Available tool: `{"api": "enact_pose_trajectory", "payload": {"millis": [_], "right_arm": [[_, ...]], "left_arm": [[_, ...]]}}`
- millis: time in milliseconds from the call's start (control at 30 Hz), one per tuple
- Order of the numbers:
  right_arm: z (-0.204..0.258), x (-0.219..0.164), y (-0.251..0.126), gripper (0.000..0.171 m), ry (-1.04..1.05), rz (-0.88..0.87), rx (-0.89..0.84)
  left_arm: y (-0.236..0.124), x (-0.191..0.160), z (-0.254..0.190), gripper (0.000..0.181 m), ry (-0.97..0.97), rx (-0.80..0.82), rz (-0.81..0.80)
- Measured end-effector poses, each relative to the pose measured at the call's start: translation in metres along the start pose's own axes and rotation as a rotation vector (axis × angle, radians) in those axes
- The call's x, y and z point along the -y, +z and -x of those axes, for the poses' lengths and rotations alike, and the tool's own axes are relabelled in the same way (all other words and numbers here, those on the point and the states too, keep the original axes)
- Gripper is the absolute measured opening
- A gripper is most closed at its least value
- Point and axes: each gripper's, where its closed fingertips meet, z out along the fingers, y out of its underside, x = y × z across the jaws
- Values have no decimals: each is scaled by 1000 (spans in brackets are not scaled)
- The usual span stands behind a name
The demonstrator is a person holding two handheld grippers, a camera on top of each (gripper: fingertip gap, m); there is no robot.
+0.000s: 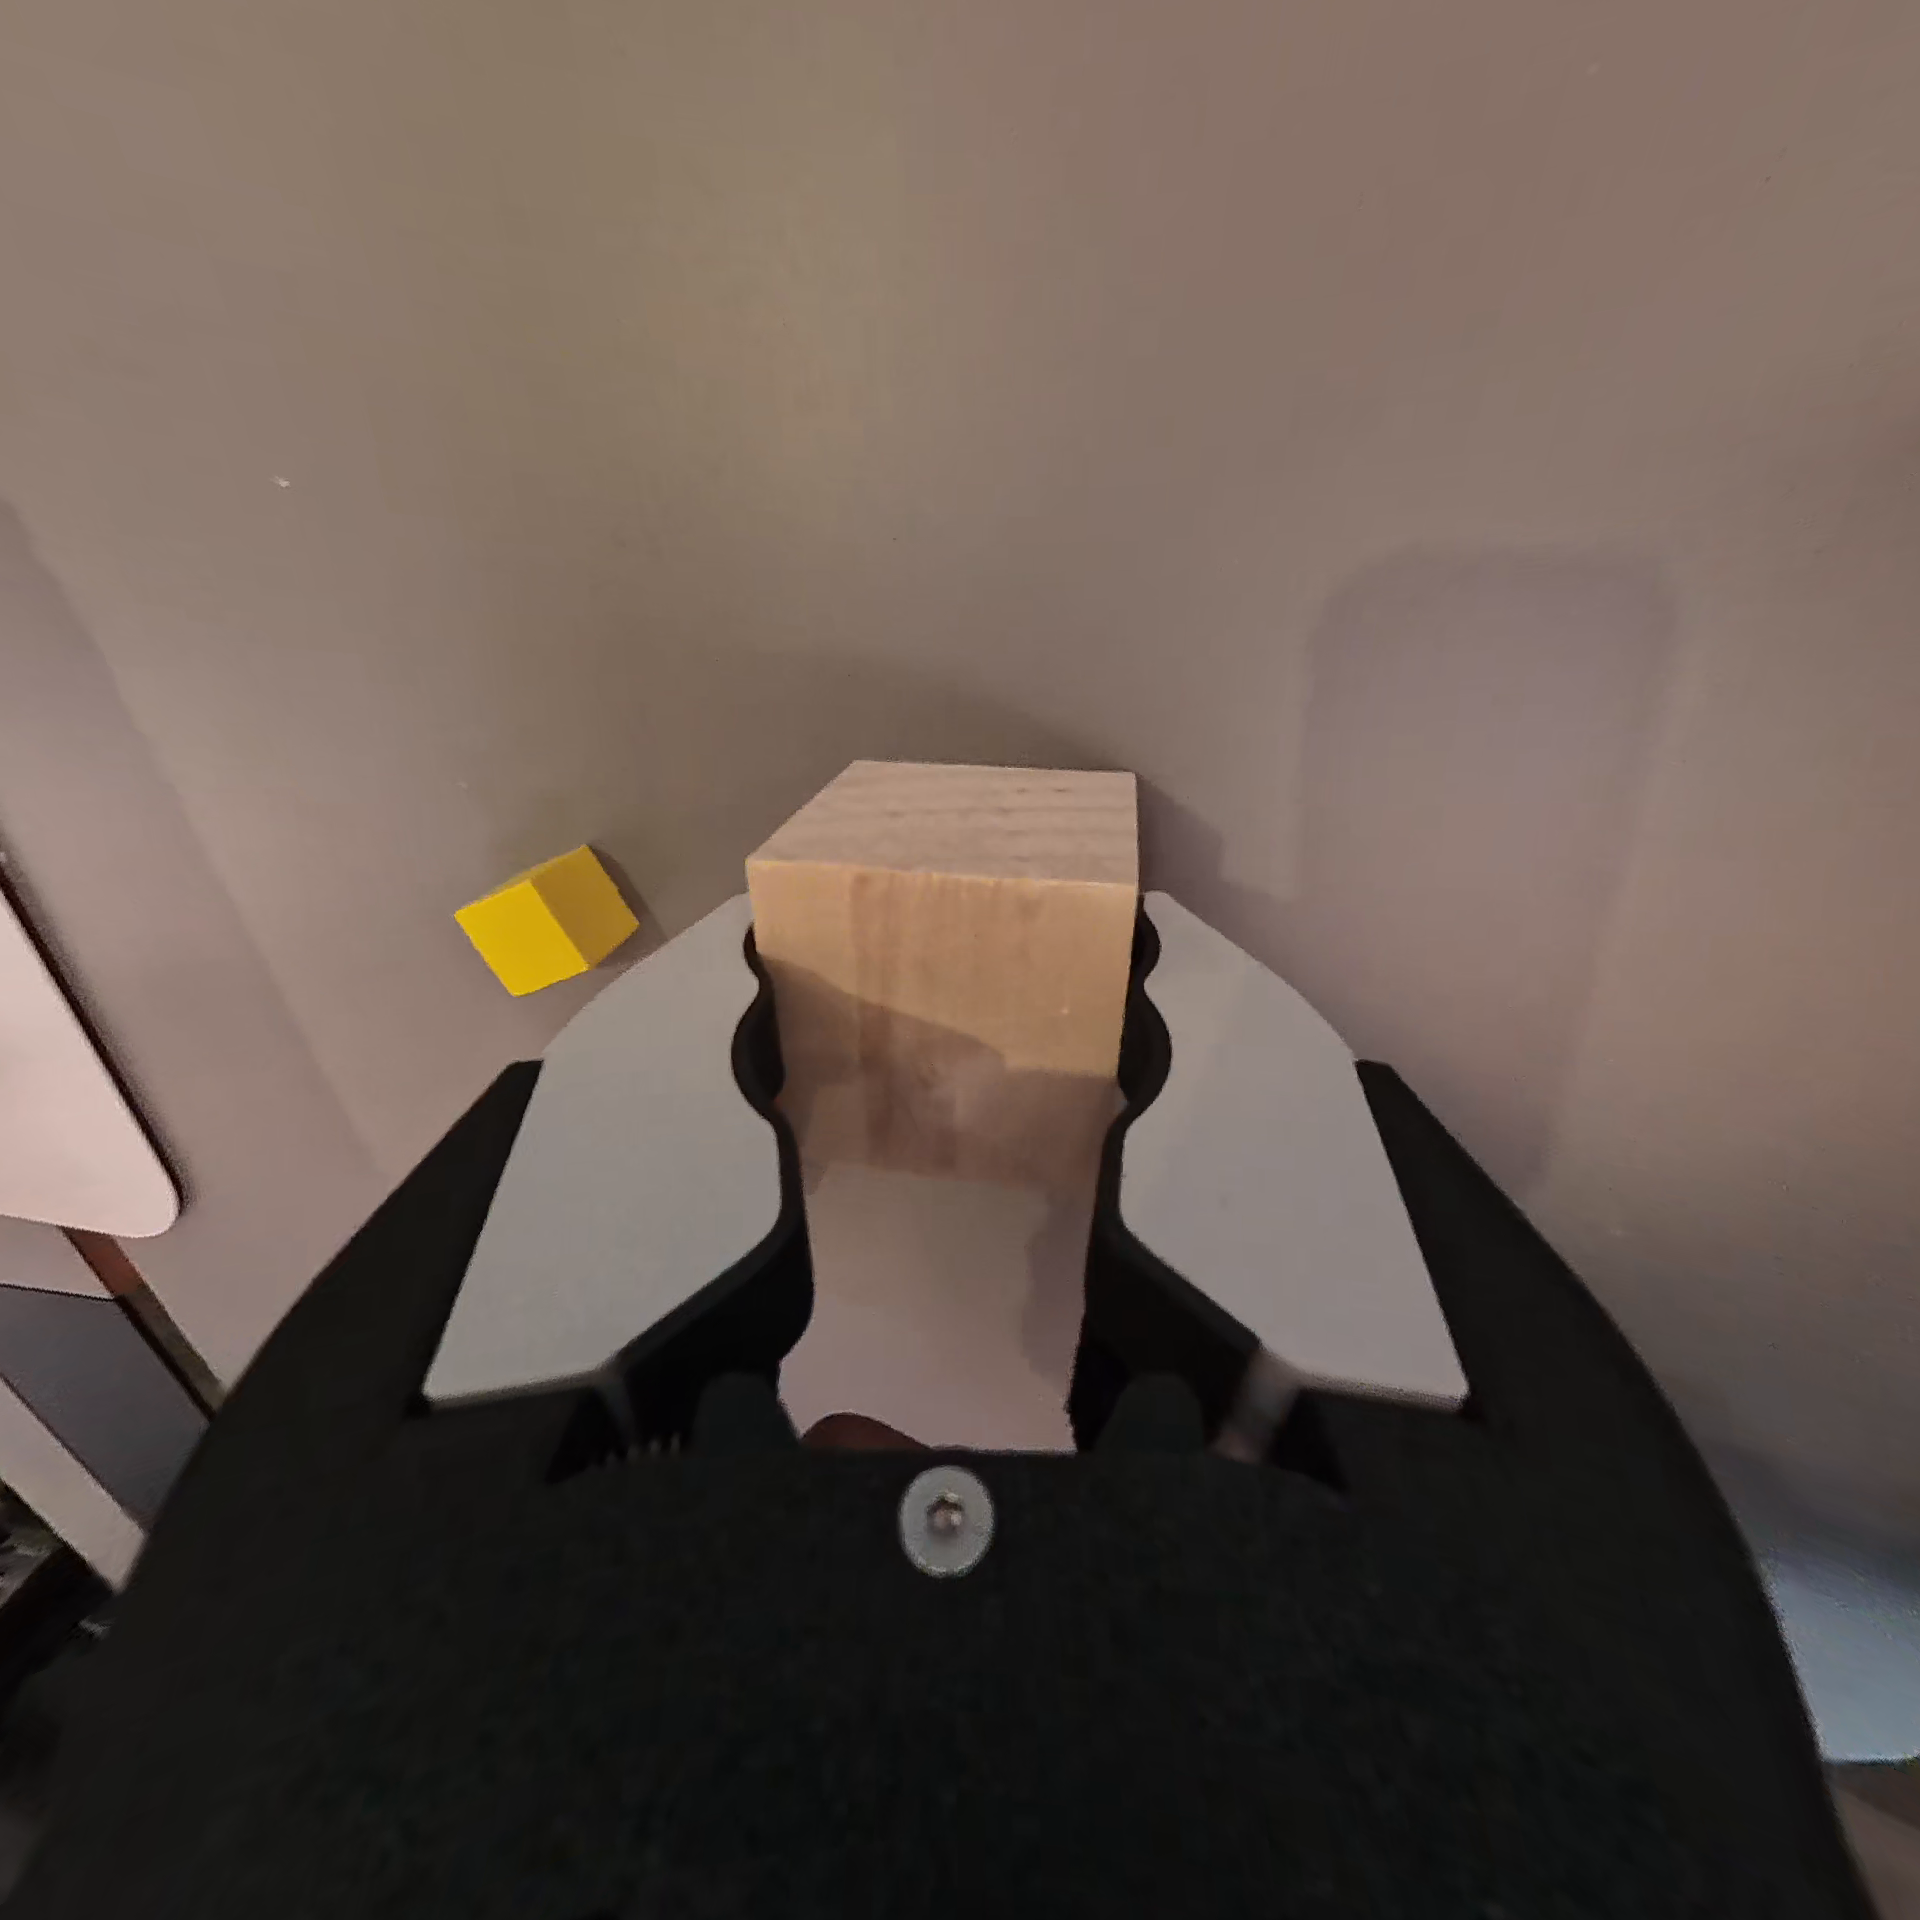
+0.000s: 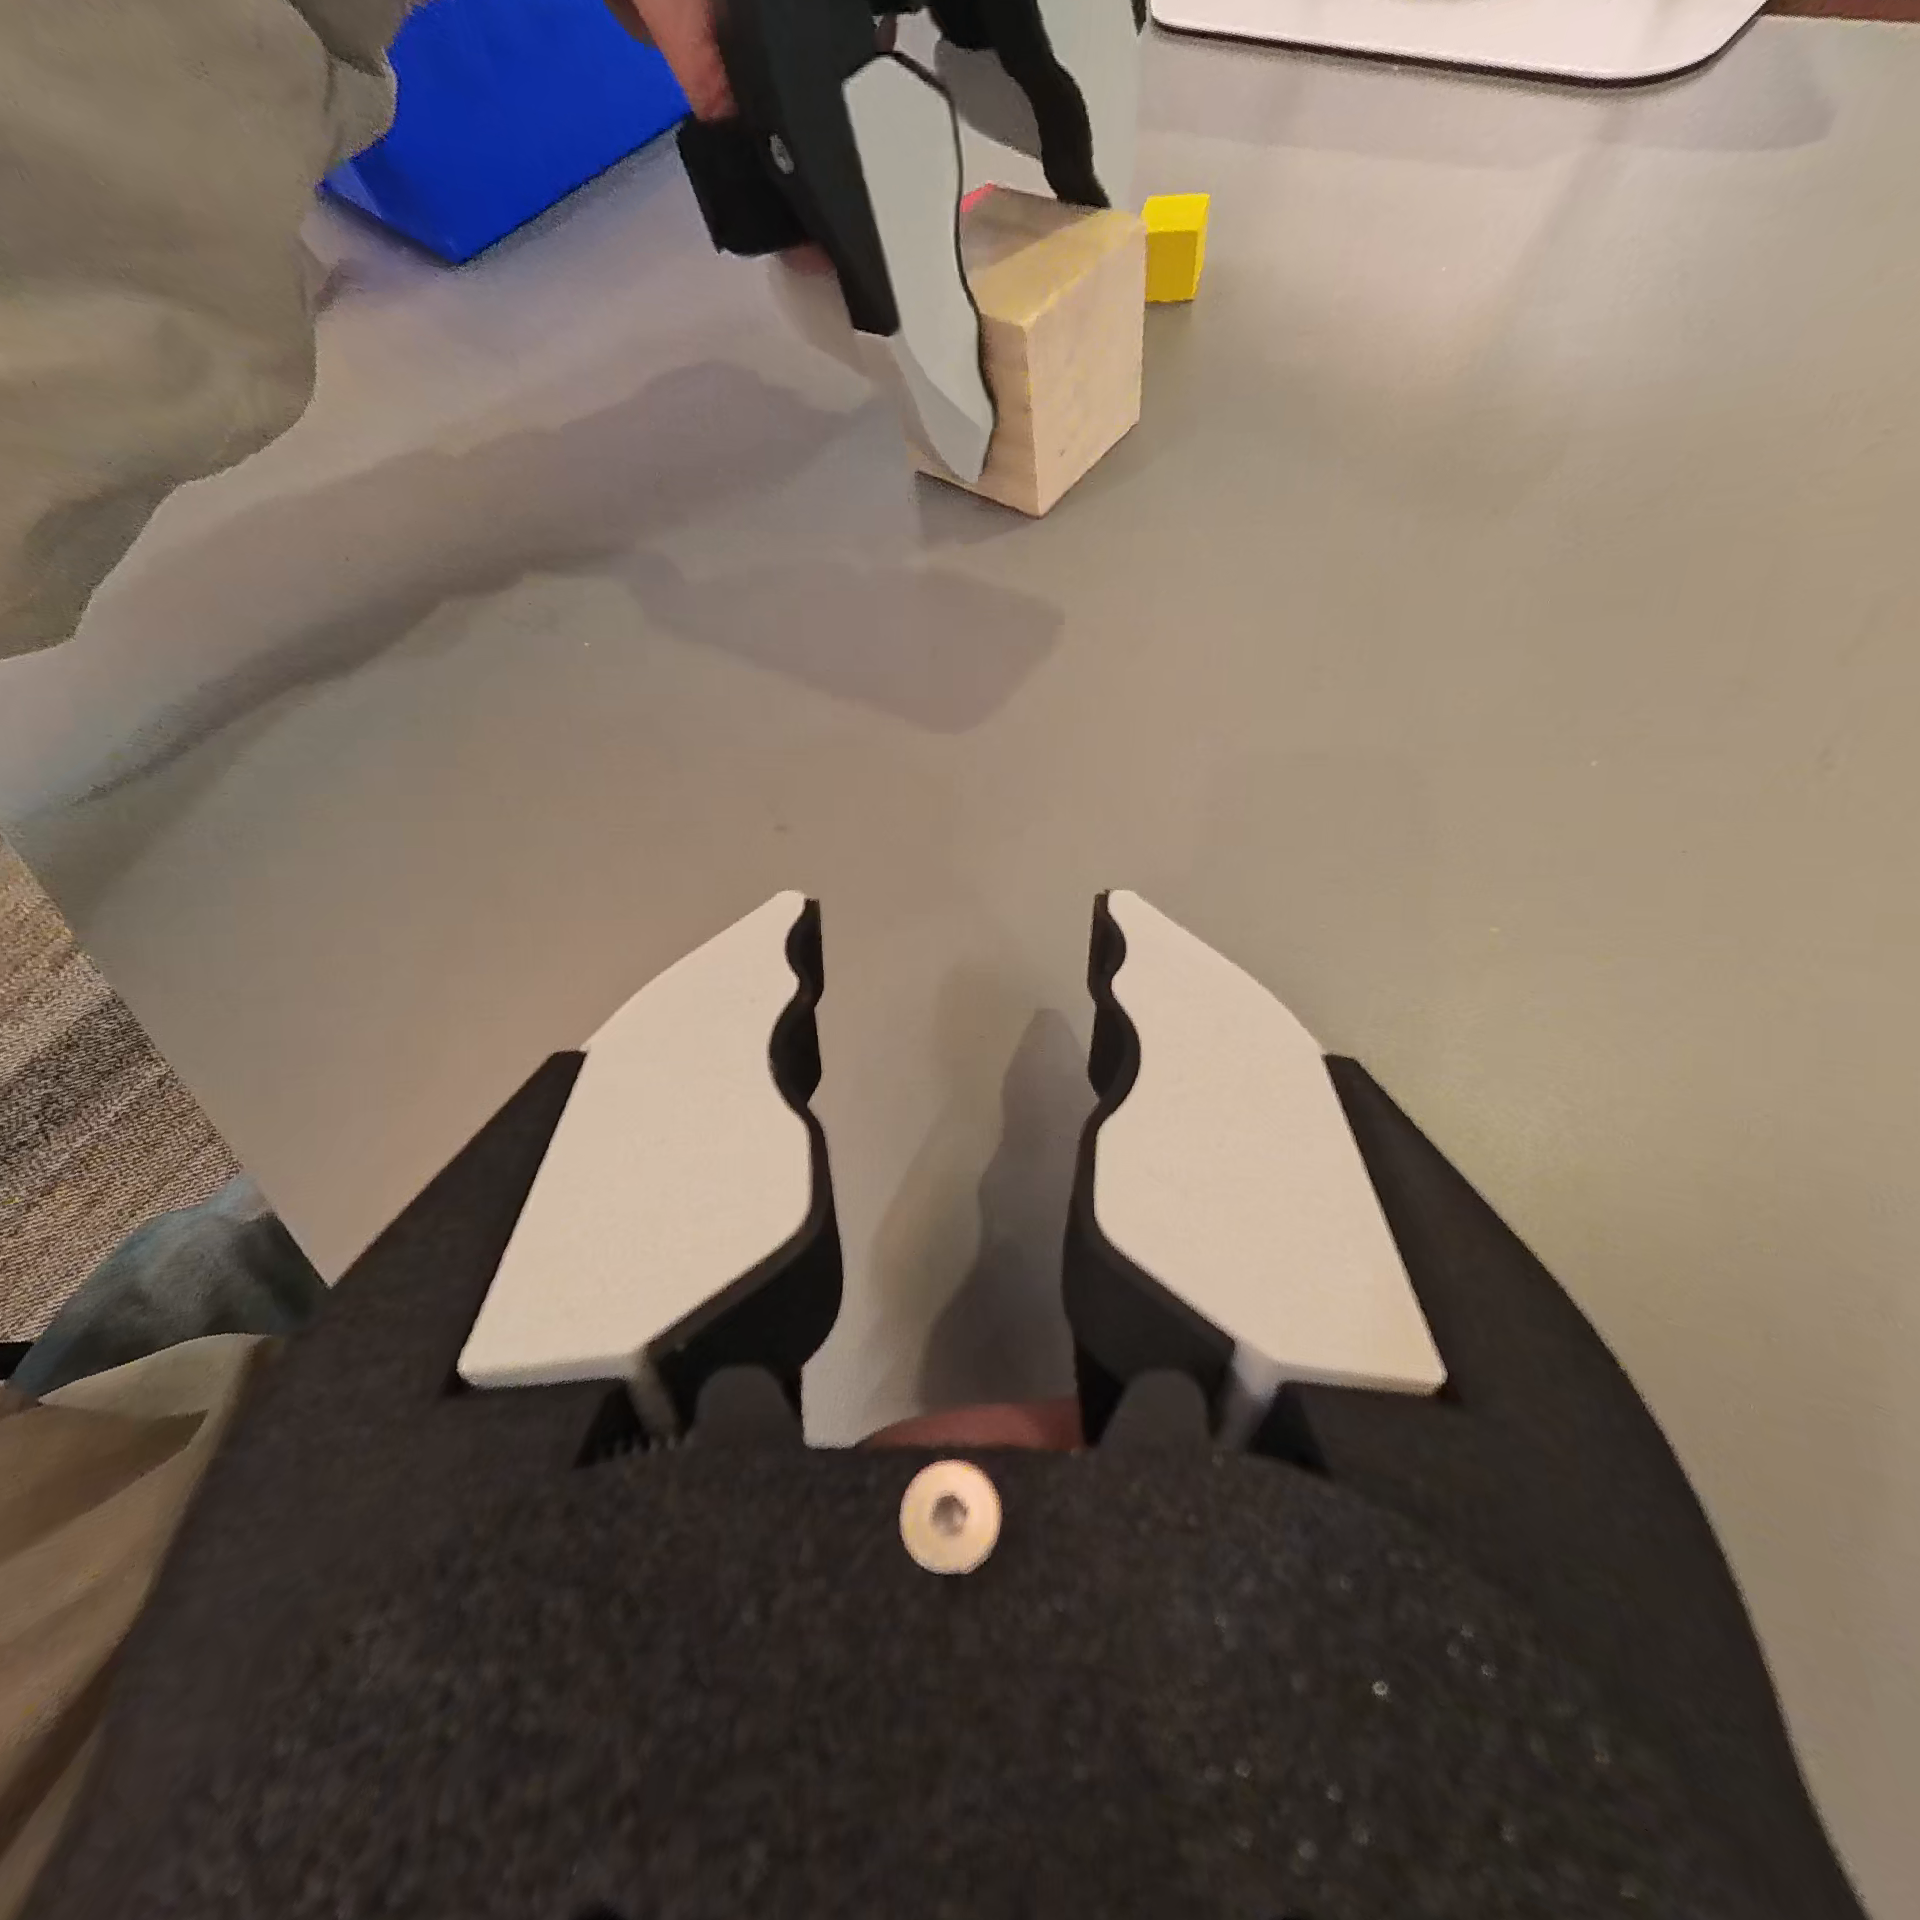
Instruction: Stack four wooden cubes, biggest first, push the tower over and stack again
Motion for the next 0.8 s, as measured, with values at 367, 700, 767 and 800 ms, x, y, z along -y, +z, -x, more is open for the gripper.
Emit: {"api": "enact_pose_trajectory", "payload": {"millis": [367,700,767,800], "right_arm": [[3,-3,0,49,7,10,20],[7,-2,1,48,38,15,74],[7,-2,1,48,40,15,79],[7,-2,1,47,43,14,82]], "left_arm": [[-94,-33,0,84,-310,287,-362],[-135,-302,-70,85,-1465,885,-379],[-119,-342,-83,86,-1622,918,-280],[-111,-357,-87,88,-1681,927,-238]]}}
